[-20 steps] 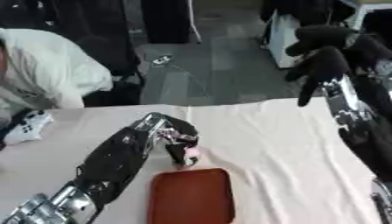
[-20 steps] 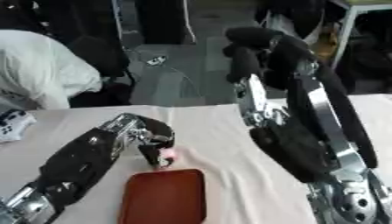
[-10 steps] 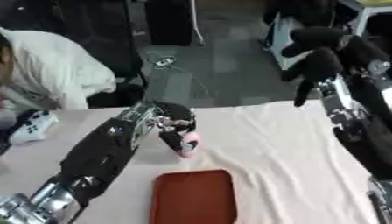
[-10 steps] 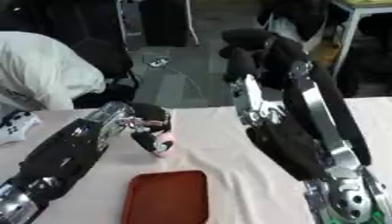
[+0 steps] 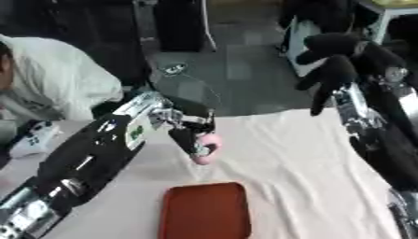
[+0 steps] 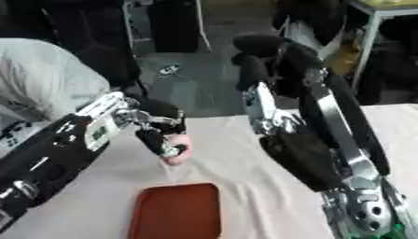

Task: Pick up objects on the table and place them in the box.

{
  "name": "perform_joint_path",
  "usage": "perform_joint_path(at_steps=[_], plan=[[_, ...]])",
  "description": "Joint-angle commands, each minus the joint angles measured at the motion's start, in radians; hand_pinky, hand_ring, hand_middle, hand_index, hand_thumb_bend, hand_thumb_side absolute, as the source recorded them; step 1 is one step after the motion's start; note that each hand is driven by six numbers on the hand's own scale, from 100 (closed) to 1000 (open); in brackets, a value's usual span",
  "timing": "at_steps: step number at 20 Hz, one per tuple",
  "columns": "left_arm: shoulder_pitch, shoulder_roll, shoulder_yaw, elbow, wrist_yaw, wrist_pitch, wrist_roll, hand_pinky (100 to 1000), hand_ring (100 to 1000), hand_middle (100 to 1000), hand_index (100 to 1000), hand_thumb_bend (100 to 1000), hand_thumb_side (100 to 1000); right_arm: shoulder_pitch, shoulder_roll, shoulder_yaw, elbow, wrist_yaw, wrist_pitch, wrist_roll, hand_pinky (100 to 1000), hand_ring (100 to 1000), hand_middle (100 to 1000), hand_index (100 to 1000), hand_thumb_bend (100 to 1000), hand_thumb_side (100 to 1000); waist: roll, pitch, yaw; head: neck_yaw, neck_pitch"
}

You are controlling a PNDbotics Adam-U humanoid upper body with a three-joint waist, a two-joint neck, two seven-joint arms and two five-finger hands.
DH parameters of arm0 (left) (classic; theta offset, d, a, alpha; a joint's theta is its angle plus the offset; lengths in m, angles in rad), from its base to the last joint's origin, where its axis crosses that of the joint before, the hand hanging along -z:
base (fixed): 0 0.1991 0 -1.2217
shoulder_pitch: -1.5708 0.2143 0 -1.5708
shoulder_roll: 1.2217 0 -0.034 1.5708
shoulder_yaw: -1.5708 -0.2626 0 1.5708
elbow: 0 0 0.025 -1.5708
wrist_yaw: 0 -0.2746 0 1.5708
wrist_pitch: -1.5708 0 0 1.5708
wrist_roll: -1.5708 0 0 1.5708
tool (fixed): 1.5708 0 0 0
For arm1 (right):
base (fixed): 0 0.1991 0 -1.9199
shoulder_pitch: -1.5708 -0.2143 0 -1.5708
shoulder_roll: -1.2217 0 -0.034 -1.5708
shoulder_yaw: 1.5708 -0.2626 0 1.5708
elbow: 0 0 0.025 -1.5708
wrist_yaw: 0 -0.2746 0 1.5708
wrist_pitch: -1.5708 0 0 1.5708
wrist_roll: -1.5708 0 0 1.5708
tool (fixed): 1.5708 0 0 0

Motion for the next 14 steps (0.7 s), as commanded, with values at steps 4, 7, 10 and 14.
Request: perform_joint_path(at_steps=[4,7,10,14], plan=[[0.015,0.076,-0.085,-0.121,0.13,0.06,-0.139,100,100,185,445,100,539,-0.006,-0.01,-0.005,-0.011,-0.004,0.002,0.002,358,566,658,807,100,738,0.002,-0.018,0.001,-0.012,-0.005],[0.046,0.102,-0.122,-0.168,0.155,0.086,-0.168,100,100,182,447,100,538,-0.007,-0.012,-0.005,-0.011,-0.004,0.002,0.002,359,566,659,808,100,737,0.003,-0.018,0.0,-0.011,-0.004],[0.078,0.125,-0.172,-0.205,0.18,0.105,-0.186,100,100,180,451,100,489,-0.008,-0.013,-0.003,-0.011,-0.005,0.002,0.003,359,567,659,808,100,738,0.004,-0.017,-0.001,-0.01,-0.001],[0.097,0.137,-0.222,-0.237,0.198,0.112,-0.189,100,100,194,464,100,549,-0.009,-0.015,-0.002,-0.011,-0.007,0.003,0.005,358,567,659,808,100,740,0.004,-0.017,-0.002,-0.009,0.002]])
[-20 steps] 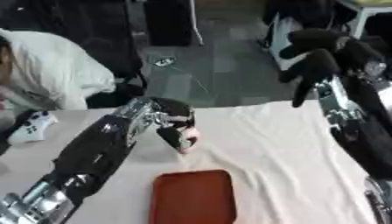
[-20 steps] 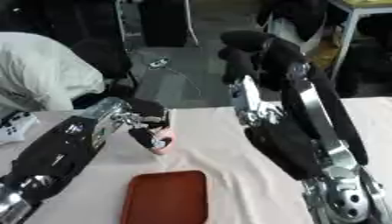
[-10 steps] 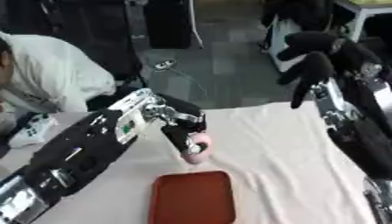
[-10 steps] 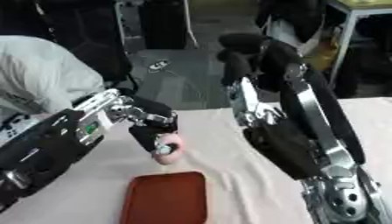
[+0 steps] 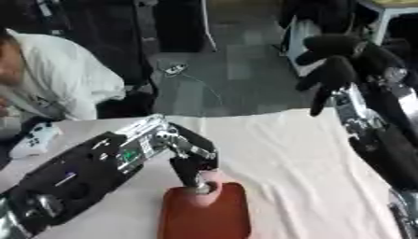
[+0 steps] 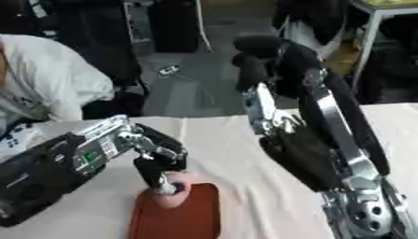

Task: Pick up objects on the table and place them in the box.

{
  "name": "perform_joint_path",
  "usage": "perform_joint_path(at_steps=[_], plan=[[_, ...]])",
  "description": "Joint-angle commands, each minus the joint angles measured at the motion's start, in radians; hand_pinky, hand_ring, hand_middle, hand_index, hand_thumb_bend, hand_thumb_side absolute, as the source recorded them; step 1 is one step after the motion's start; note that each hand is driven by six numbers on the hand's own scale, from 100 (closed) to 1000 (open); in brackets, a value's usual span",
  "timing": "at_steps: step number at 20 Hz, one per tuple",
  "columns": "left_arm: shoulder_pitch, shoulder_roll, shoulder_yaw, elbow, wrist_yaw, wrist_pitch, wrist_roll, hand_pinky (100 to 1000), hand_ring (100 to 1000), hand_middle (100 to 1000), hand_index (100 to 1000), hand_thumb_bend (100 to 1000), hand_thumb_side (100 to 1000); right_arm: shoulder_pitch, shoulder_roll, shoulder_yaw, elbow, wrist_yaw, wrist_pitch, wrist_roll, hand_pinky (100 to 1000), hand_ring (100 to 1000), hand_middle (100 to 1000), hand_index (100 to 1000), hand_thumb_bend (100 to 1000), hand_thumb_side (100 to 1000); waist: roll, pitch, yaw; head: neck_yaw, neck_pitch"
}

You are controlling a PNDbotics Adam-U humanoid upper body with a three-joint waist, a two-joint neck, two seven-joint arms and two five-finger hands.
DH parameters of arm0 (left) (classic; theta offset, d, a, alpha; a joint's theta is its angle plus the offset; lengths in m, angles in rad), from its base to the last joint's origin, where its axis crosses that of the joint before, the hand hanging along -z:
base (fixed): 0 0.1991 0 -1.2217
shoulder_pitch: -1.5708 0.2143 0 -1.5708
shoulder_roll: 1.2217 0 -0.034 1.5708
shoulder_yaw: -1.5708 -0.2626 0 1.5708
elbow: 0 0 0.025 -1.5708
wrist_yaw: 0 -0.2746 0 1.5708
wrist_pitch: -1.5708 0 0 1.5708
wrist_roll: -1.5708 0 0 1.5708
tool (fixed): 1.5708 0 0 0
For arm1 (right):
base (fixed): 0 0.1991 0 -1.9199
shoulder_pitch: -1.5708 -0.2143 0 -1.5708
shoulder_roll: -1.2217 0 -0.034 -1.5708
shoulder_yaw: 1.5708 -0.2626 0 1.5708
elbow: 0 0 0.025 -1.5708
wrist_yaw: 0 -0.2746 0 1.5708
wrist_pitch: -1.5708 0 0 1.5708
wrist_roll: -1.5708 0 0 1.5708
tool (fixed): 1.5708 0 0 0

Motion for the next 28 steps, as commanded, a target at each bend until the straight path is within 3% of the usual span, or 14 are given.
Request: perform_joint_path(at_steps=[1,2,4,6,8,10,11,12,15,16,17,18,22,28], plan=[[-0.01,0.038,-0.021,-0.034,0.014,-0.036,-0.042,100,100,214,477,100,558,-0.009,-0.007,-0.002,-0.011,-0.006,0.0,0.001,359,567,659,808,100,740,-0.001,-0.016,-0.001,-0.009,0.001],[-0.01,0.037,-0.024,-0.041,0.012,-0.043,-0.042,100,100,267,500,100,560,-0.009,-0.007,-0.002,-0.011,-0.007,0.0,0.002,359,567,659,808,100,741,-0.001,-0.016,-0.001,-0.008,0.002],[-0.015,0.037,-0.03,-0.055,-0.014,-0.059,-0.042,100,300,457,607,100,632,-0.009,-0.007,-0.002,-0.011,-0.007,0.0,0.002,359,567,659,809,100,741,-0.001,-0.016,-0.002,-0.007,0.003],[-0.022,0.039,-0.033,-0.066,-0.085,-0.07,-0.042,408,503,581,683,100,673,-0.009,-0.007,-0.002,-0.011,-0.008,0.0,0.003,359,568,659,810,100,741,-0.001,-0.017,-0.002,-0.004,0.005],[-0.026,0.039,-0.023,-0.074,-0.179,-0.081,-0.042,502,529,590,671,100,671,-0.009,-0.007,-0.002,-0.011,-0.008,0.0,0.003,360,568,659,810,100,741,-0.001,-0.017,-0.001,-0.003,0.006],[-0.026,0.039,-0.008,-0.075,-0.266,-0.082,-0.042,630,685,731,764,100,688,-0.009,-0.006,-0.002,-0.011,-0.008,0.0,0.003,360,568,659,811,100,741,-0.001,-0.017,0.0,-0.002,0.006],[-0.025,0.038,-0.004,-0.073,-0.301,-0.084,-0.042,630,685,731,764,100,688,-0.009,-0.006,-0.002,-0.011,-0.009,0.0,0.003,360,568,659,811,100,741,-0.001,-0.017,0.0,-0.002,0.006],[-0.023,0.038,0.001,-0.068,-0.335,-0.085,-0.042,739,833,851,837,198,721,-0.009,-0.007,-0.002,-0.011,-0.009,0.0,0.004,360,569,659,811,100,742,-0.001,-0.017,0.0,-0.002,0.006],[-0.015,0.037,0.012,-0.049,-0.432,-0.093,-0.042,963,1000,1000,956,463,838,-0.009,-0.007,-0.002,-0.011,-0.01,0.0,0.004,360,569,659,811,100,743,-0.002,-0.016,0.001,0.001,0.007],[-0.011,0.038,0.019,-0.044,-0.458,-0.096,-0.042,1000,1000,1000,988,518,866,-0.009,-0.008,-0.002,-0.011,-0.01,0.001,0.004,360,569,659,812,100,743,-0.002,-0.016,0.002,0.002,0.009],[-0.007,0.039,0.027,-0.041,-0.473,-0.098,-0.042,1000,1000,1000,982,506,856,-0.009,-0.008,-0.003,-0.011,-0.011,0.001,0.004,360,569,659,811,100,743,-0.003,-0.016,0.002,0.003,0.01],[-0.004,0.04,0.038,-0.044,-0.483,-0.1,-0.042,1000,1000,1000,1000,576,888,-0.009,-0.009,-0.003,-0.011,-0.01,0.001,0.004,360,569,659,812,100,743,-0.003,-0.016,0.003,0.004,0.013],[0.015,0.053,0.071,-0.061,-0.492,-0.084,-0.042,1000,1000,1000,1000,657,910,-0.009,-0.009,-0.005,-0.011,-0.01,0.002,0.002,361,570,659,812,100,742,-0.004,-0.016,0.003,0.009,0.021],[0.059,0.082,0.16,-0.134,-0.454,-0.01,-0.042,1000,1000,1000,1000,618,849,-0.006,-0.008,-0.019,-0.011,0.003,0.002,-0.018,362,570,659,812,100,739,-0.004,-0.015,0.003,0.013,0.023]])
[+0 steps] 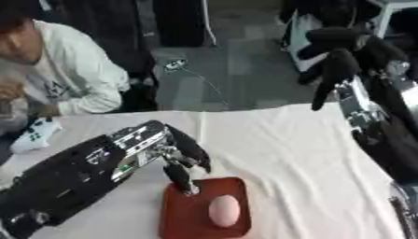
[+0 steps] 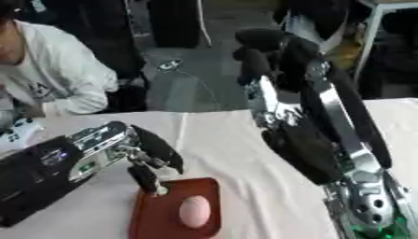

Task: Pick up objects on the table and place them in the box.

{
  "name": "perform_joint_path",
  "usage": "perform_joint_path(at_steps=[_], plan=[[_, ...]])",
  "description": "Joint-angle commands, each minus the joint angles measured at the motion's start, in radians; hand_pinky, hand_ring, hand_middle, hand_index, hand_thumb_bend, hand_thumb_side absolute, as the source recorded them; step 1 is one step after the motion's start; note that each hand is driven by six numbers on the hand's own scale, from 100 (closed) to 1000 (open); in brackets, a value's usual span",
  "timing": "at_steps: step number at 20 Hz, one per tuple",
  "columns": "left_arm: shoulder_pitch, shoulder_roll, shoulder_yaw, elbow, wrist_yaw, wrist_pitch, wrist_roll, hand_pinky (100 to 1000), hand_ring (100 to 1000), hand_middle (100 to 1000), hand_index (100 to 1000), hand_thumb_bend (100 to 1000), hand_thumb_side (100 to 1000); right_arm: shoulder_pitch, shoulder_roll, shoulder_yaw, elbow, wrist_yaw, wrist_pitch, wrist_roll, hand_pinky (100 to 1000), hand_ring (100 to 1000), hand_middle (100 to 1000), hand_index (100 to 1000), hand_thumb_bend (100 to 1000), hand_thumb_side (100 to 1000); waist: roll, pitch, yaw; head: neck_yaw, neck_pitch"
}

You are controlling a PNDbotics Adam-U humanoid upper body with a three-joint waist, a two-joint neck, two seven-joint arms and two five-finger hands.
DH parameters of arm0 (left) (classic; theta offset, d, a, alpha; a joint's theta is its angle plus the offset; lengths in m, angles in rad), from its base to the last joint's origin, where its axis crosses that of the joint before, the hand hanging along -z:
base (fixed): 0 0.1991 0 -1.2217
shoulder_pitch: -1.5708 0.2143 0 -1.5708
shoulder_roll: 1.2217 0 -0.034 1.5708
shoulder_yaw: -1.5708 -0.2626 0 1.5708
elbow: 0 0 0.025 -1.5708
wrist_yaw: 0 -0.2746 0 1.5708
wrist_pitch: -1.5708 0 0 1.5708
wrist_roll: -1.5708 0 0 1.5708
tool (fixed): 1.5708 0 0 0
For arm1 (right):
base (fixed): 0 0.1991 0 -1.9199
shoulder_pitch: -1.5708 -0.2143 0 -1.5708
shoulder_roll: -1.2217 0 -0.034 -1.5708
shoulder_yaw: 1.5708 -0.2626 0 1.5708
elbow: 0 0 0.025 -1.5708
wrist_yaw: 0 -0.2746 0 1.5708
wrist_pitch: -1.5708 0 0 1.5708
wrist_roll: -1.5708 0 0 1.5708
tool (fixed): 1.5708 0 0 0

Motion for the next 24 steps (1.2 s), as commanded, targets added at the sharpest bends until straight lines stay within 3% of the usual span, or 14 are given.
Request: perform_joint_path(at_steps=[1,2,5,12,13,14,17,21,24], plan=[[0.006,0.05,0.077,-0.068,0.033,0.008,-0.042,1000,1000,1000,1000,618,849,-0.005,-0.007,-0.015,-0.011,0.012,0.0,-0.016,362,570,659,812,100,739,-0.004,-0.015,0.003,0.009,-0.001],[0.014,0.057,0.095,-0.089,0.043,0.025,-0.039,1000,1000,1000,1000,612,799,-0.004,-0.007,-0.018,-0.011,0.015,0.0,-0.021,362,570,659,812,100,739,-0.004,-0.015,0.003,0.008,-0.001],[0.046,0.078,0.149,-0.139,0.064,0.077,-0.003,1000,1000,1000,1000,614,774,-0.002,-0.008,-0.027,-0.011,0.025,0.001,-0.035,362,570,659,812,100,737,-0.004,-0.014,0.004,0.009,0.002],[0.164,0.098,0.262,-0.19,0.175,0.201,0.179,1000,1000,1000,1000,341,688,-0.001,-0.009,-0.036,-0.011,0.041,0.008,-0.051,361,570,659,812,100,743,-0.009,-0.009,0.009,0.008,0.0],[0.187,0.097,0.28,-0.197,0.21,0.216,0.231,1000,1000,1000,1000,318,688,-0.002,-0.01,-0.038,-0.011,0.042,0.009,-0.054,361,570,659,812,100,744,-0.01,-0.008,0.01,0.007,-0.001],[0.204,0.098,0.288,-0.203,0.236,0.226,0.273,999,1000,1000,1000,221,661,-0.002,-0.01,-0.039,-0.011,0.043,0.009,-0.055,361,570,659,812,100,745,-0.01,-0.007,0.01,0.006,-0.001],[0.264,0.067,0.34,-0.224,0.293,0.247,0.475,957,929,967,1000,100,614,0.0,-0.014,-0.044,-0.011,0.046,0.013,-0.062,360,570,659,812,100,745,-0.015,-0.006,0.018,0.005,-0.001],[0.356,-0.047,0.407,-0.249,0.412,0.244,0.783,886,842,920,1000,100,711,0.0,-0.019,-0.048,-0.011,0.046,0.018,-0.067,360,570,659,812,100,749,-0.023,-0.005,0.028,-0.003,0.0],[0.418,-0.141,0.45,-0.29,0.496,0.21,0.916,852,810,896,1000,100,720,0.001,-0.022,-0.052,-0.011,0.046,0.021,-0.072,359,569,659,812,100,752,-0.029,-0.004,0.036,-0.009,0.002]])
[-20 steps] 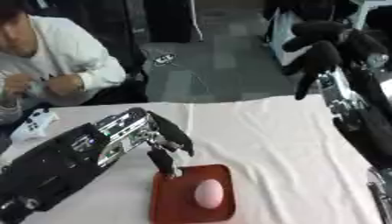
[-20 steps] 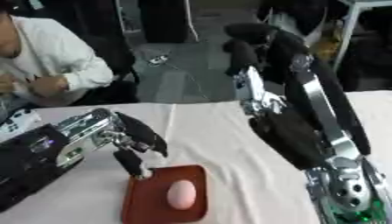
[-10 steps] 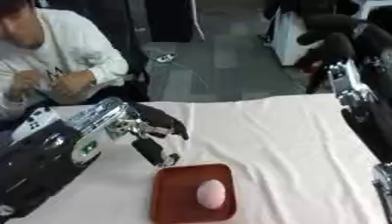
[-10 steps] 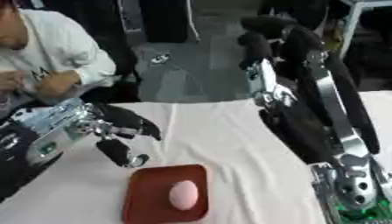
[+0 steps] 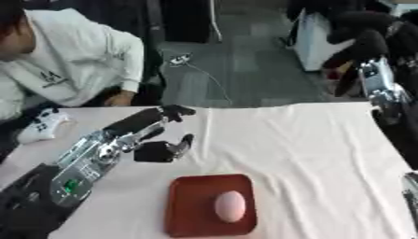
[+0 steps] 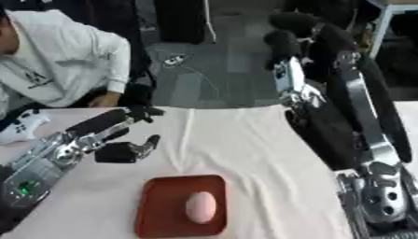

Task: Pick up objects on the table and place them in the box.

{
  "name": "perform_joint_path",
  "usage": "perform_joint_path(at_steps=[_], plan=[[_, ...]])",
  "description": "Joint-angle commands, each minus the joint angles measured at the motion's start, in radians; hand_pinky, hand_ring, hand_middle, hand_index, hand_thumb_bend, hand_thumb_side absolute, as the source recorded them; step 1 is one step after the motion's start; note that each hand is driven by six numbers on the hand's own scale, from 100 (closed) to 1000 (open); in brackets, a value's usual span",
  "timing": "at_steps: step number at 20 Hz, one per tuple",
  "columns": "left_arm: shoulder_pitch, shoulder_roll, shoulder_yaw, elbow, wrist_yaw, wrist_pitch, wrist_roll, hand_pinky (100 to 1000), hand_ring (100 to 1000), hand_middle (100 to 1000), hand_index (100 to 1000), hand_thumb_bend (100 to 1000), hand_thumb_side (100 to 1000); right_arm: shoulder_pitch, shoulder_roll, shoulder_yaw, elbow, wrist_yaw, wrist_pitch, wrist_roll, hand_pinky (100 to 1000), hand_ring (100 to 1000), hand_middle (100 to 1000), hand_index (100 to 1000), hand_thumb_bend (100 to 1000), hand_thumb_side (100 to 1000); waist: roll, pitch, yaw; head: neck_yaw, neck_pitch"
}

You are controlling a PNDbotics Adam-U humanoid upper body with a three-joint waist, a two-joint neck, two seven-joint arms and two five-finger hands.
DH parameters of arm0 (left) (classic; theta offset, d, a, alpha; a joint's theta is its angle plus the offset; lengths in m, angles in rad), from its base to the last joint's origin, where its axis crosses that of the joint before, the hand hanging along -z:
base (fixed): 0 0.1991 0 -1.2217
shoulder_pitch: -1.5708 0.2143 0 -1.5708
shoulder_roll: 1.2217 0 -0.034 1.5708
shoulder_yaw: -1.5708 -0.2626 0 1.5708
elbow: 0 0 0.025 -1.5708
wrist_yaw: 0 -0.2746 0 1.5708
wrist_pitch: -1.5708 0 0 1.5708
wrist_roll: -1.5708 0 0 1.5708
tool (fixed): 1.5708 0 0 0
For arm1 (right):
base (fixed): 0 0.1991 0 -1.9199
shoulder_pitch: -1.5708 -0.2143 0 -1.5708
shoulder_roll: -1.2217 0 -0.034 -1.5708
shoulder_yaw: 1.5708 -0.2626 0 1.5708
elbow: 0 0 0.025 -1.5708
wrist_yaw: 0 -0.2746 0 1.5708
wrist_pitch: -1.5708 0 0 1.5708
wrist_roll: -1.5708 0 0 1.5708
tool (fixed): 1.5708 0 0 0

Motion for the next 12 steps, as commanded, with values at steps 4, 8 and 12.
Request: perform_joint_path(at_steps=[4,8,12], plan=[[0.064,-0.157,0.087,-0.124,0.164,-0.054,0.206,816,783,874,1000,100,731,-0.008,-0.014,-0.012,-0.011,0.004,0.009,-0.01,358,569,658,812,100,770,-0.009,-0.008,0.01,-0.006,0.004],[0.082,-0.217,0.102,-0.21,0.257,-0.088,0.273,799,771,860,1000,100,739,-0.009,-0.012,-0.02,-0.011,0.014,0.018,-0.022,358,569,658,812,100,770,-0.014,-0.007,0.014,-0.006,0.007],[0.086,-0.231,0.101,-0.287,0.336,-0.098,0.297,788,764,851,1000,100,744,-0.008,-0.015,-0.021,-0.011,0.017,0.023,-0.026,357,569,658,812,100,774,-0.017,-0.008,0.018,-0.005,0.011]])
